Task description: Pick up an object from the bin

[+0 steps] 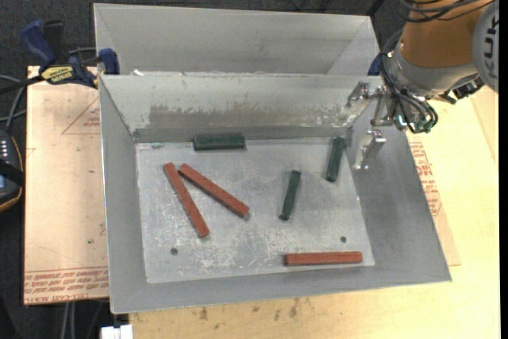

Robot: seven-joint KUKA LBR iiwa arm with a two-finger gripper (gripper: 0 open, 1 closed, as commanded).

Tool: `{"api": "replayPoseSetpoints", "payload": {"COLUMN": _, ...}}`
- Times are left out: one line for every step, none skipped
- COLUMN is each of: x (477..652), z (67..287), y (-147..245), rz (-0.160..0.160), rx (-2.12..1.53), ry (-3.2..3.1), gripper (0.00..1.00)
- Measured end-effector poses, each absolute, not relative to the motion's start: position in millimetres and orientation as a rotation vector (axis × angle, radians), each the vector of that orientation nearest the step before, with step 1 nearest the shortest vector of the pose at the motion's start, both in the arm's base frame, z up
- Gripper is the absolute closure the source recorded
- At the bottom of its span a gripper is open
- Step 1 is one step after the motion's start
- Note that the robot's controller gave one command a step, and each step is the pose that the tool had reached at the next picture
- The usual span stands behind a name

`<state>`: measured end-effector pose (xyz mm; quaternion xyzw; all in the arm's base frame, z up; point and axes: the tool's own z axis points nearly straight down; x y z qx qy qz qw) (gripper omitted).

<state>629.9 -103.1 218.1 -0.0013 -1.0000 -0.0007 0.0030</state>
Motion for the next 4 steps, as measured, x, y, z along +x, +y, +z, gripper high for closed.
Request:
{"api": "replayPoseSetpoints", "payload": {"x": 631.5, "z": 222.6, "y": -102.8, "rz": 0.0, "rx": -0.001, "ry": -3.143, "gripper": 0.0}}
{"api": "replayPoseSetpoints", "payload": {"x": 631.6, "z": 222.4, "y": -102.5, "rz": 0.0, "rx": 0.0, "ry": -3.143, "gripper": 0.0}}
{"api": "replayPoseSetpoints", "payload": {"x": 633.8, "z": 218.8, "y": -101.7, "rz": 0.001, "rx": 0.026, "ry": -3.147, "gripper": 0.0}}
{"api": "replayPoseSetpoints", "payload": {"x": 635.8, "z": 198.6, "y": -106.3, "rz": -0.001, "rx": 0.454, "ry": -3.108, "gripper": 0.0}}
